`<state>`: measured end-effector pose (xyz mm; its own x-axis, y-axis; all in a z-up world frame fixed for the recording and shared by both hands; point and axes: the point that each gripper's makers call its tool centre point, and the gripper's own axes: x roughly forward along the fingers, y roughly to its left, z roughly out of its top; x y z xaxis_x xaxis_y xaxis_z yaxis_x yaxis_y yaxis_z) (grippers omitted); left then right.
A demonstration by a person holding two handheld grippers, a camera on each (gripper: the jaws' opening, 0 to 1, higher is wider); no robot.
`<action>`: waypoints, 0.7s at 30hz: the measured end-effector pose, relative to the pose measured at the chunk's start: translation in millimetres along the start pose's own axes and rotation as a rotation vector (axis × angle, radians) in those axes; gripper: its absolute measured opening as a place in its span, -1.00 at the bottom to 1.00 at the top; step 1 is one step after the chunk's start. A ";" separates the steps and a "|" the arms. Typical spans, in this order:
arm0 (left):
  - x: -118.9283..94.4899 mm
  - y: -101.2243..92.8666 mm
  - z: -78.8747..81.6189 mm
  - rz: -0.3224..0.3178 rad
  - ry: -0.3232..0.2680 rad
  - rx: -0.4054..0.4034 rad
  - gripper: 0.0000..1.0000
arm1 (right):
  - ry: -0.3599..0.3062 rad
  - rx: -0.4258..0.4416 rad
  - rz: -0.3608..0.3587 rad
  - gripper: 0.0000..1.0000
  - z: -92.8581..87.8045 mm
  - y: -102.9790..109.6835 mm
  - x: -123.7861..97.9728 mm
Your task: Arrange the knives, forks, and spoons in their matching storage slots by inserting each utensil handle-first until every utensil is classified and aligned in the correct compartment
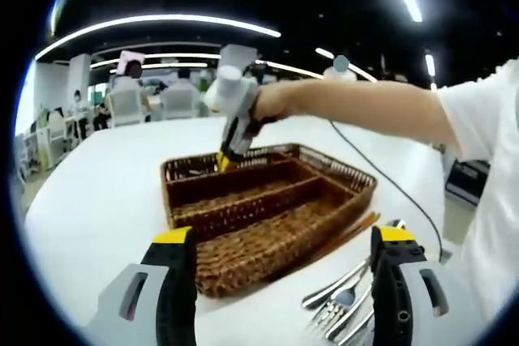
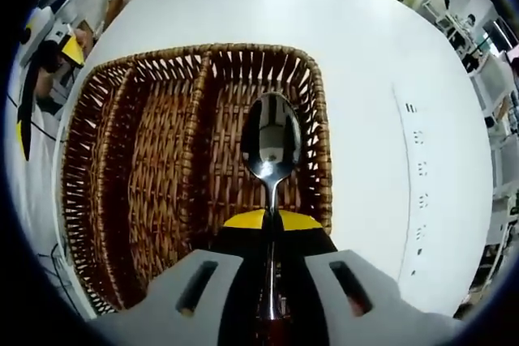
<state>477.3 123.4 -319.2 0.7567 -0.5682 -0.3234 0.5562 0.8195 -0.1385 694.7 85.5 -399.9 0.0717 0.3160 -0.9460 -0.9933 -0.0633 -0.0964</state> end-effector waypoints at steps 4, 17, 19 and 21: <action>-0.1 0.1 1.1 0.000 -0.003 0.001 0.78 | -0.004 0.009 -0.003 -0.93 2.4 -1.1 -1.5; -0.3 -0.3 0.5 0.000 -0.002 0.000 0.78 | 0.001 -0.006 -0.010 -0.93 3.5 -1.1 -0.9; -0.7 0.1 1.0 0.002 -0.004 0.001 0.78 | -0.003 -0.012 -0.010 -0.93 3.4 -1.3 -2.2; -0.8 0.3 1.0 0.002 -0.004 -0.001 0.78 | 0.000 -0.010 -0.021 -0.93 3.5 -3.1 -3.6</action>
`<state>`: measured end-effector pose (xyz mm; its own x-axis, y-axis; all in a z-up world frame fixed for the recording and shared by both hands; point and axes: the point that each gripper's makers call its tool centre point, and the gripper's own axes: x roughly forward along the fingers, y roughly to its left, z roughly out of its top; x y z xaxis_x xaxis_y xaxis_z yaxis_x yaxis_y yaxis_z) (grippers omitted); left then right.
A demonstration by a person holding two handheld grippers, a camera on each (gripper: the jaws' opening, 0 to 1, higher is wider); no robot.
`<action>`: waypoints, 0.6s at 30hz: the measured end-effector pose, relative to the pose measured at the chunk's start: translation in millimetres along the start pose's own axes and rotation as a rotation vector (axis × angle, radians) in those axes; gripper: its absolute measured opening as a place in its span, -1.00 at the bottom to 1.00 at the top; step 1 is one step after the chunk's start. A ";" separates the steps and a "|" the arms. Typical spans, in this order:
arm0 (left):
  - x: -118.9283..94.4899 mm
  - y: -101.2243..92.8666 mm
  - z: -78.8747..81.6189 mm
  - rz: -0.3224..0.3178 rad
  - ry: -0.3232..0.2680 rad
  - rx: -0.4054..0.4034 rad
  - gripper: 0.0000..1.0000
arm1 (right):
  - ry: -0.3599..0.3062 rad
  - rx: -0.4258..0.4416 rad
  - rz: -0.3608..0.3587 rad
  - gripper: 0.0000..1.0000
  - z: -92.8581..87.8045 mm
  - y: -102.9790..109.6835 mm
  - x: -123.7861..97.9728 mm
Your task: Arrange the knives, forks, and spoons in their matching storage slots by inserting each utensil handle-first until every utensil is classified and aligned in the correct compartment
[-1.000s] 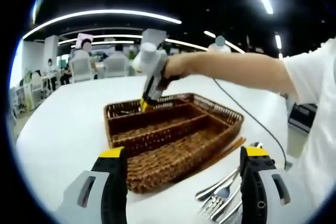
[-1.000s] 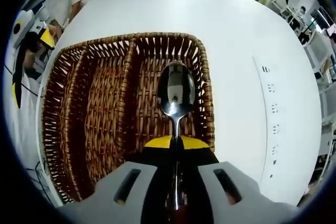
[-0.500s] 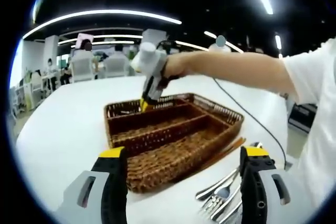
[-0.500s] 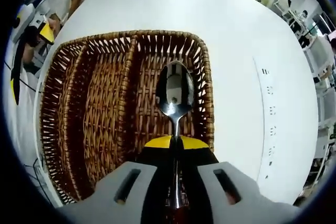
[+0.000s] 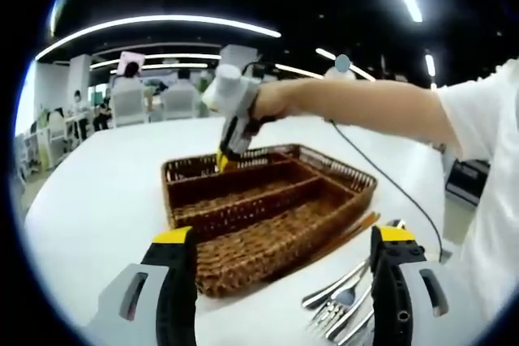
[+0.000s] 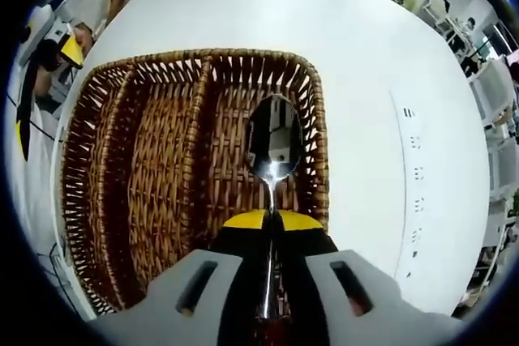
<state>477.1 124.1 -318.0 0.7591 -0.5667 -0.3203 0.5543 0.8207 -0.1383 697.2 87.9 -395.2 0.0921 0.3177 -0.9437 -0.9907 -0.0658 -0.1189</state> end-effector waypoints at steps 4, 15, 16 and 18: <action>0.7 -0.8 -0.4 -0.002 0.001 0.000 0.78 | 0.000 0.001 -0.002 -0.93 -0.4 -0.1 -0.4; -0.9 -2.2 1.2 -0.002 -0.002 0.005 0.78 | 0.012 0.011 -0.013 -0.92 -1.1 0.0 2.7; -1.0 -2.1 1.3 -0.001 -0.002 0.006 0.78 | 0.012 0.018 -0.013 -0.92 -1.4 0.2 1.7; -1.0 -1.9 1.3 -0.001 -0.002 0.006 0.78 | 0.010 0.017 -0.016 -0.91 -2.0 0.1 -0.2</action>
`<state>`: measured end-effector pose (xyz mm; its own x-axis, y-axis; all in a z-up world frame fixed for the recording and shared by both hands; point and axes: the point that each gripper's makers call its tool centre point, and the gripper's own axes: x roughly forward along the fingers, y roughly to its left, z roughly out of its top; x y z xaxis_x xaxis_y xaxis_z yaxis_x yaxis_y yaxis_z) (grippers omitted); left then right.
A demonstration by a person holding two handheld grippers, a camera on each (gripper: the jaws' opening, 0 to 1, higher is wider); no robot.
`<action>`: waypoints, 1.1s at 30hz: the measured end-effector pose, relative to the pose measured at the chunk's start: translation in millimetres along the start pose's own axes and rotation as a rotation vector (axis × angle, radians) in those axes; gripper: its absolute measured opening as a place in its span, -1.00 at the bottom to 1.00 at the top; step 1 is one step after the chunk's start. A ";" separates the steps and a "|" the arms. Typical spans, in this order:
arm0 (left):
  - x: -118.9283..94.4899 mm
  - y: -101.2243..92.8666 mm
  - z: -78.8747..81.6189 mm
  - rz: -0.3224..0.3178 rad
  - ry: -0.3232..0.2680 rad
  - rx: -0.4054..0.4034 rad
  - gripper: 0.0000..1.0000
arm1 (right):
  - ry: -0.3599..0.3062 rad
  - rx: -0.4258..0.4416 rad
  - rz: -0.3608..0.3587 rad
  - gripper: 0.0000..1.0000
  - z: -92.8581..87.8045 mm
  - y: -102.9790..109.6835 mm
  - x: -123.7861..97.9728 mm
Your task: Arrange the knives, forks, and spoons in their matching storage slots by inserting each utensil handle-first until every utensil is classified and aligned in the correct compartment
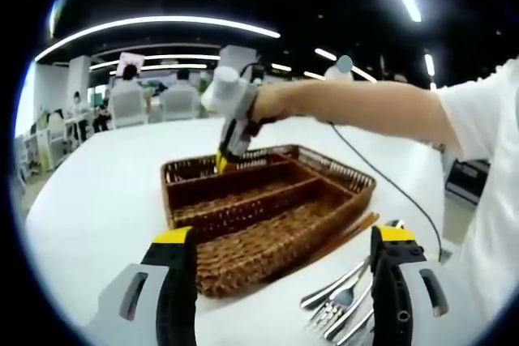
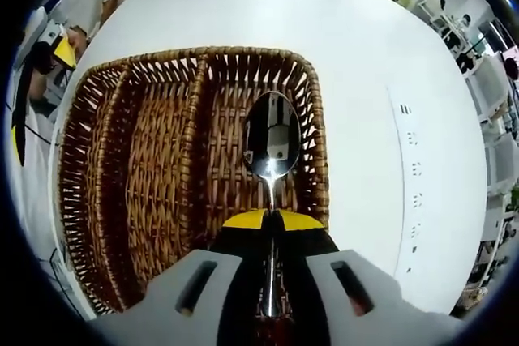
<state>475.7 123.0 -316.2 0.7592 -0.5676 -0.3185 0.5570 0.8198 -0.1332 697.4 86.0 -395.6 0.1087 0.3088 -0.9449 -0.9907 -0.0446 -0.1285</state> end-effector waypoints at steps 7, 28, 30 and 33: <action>1.9 -3.2 1.8 -0.008 -0.001 0.006 0.78 | -0.005 0.009 -0.010 -0.88 -3.9 0.2 -7.8; 3.0 -9.0 7.6 -0.010 -0.002 0.034 0.78 | -0.065 -0.008 0.015 -0.77 -3.0 20.7 -30.4; 3.1 -9.3 7.8 -0.009 -0.001 0.036 0.78 | -0.073 -0.007 0.022 -0.76 -3.1 22.8 -32.6; 3.4 -10.3 8.7 -0.011 -0.003 0.039 0.78 | -0.089 0.000 0.028 -0.75 -2.6 25.4 -35.6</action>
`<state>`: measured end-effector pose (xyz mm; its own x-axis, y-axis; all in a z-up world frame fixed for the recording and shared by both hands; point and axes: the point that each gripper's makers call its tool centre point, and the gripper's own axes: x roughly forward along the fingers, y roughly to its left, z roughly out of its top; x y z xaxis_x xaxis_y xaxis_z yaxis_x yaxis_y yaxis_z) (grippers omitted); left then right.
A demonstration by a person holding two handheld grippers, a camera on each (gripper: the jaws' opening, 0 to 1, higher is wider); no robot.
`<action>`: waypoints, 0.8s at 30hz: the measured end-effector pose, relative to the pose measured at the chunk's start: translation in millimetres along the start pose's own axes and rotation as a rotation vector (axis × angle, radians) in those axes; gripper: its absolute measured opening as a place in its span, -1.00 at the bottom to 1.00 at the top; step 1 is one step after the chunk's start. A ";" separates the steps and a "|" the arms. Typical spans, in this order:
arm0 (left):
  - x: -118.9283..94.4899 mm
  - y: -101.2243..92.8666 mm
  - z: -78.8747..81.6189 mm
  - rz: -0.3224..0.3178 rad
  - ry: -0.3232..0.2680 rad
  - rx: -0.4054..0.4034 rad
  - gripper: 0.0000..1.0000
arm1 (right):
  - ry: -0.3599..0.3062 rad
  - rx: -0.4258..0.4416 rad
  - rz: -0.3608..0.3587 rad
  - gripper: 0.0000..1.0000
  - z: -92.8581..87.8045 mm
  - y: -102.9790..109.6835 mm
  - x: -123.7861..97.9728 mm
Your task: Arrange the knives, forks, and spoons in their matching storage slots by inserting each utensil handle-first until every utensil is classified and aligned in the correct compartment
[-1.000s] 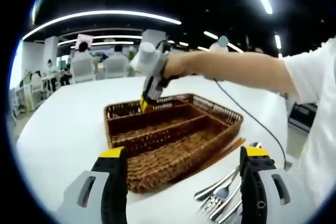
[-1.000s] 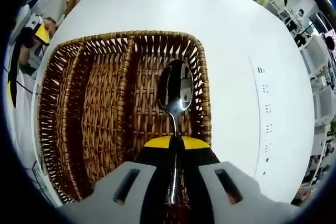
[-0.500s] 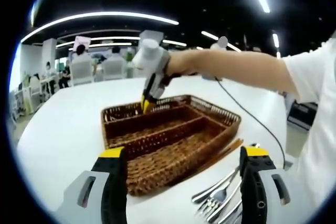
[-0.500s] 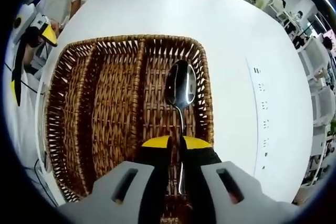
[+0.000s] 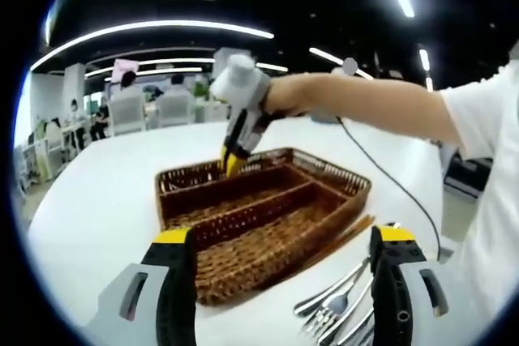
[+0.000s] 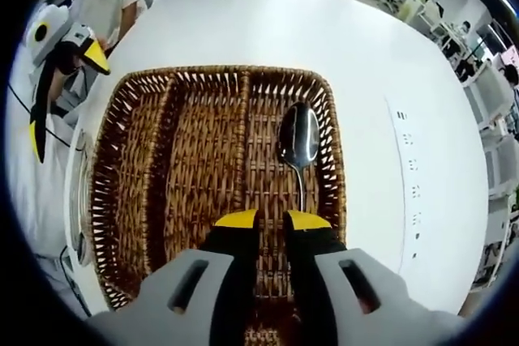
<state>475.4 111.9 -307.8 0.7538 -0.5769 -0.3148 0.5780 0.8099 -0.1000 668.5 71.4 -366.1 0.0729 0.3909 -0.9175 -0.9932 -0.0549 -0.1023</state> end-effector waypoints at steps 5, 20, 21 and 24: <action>1.2 -2.1 0.3 -0.004 0.000 0.005 0.78 | -0.005 -0.005 0.000 -0.72 -1.7 4.3 -2.9; 3.6 -5.6 2.7 -0.007 0.003 0.016 0.77 | -0.056 -0.004 -0.010 -0.66 -1.7 13.1 -15.3; 3.9 -5.9 2.7 -0.008 0.003 0.016 0.77 | -0.059 -0.005 -0.009 -0.65 -1.7 14.1 -15.7; 4.8 -6.8 3.2 -0.009 0.003 0.018 0.77 | -0.065 -0.010 -0.011 -0.64 -2.6 18.4 -16.8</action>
<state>476.1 103.3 -305.6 0.7474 -0.5841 -0.3166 0.5905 0.8024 -0.0864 649.3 61.5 -353.5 0.0771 0.4502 -0.8896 -0.9915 -0.0592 -0.1159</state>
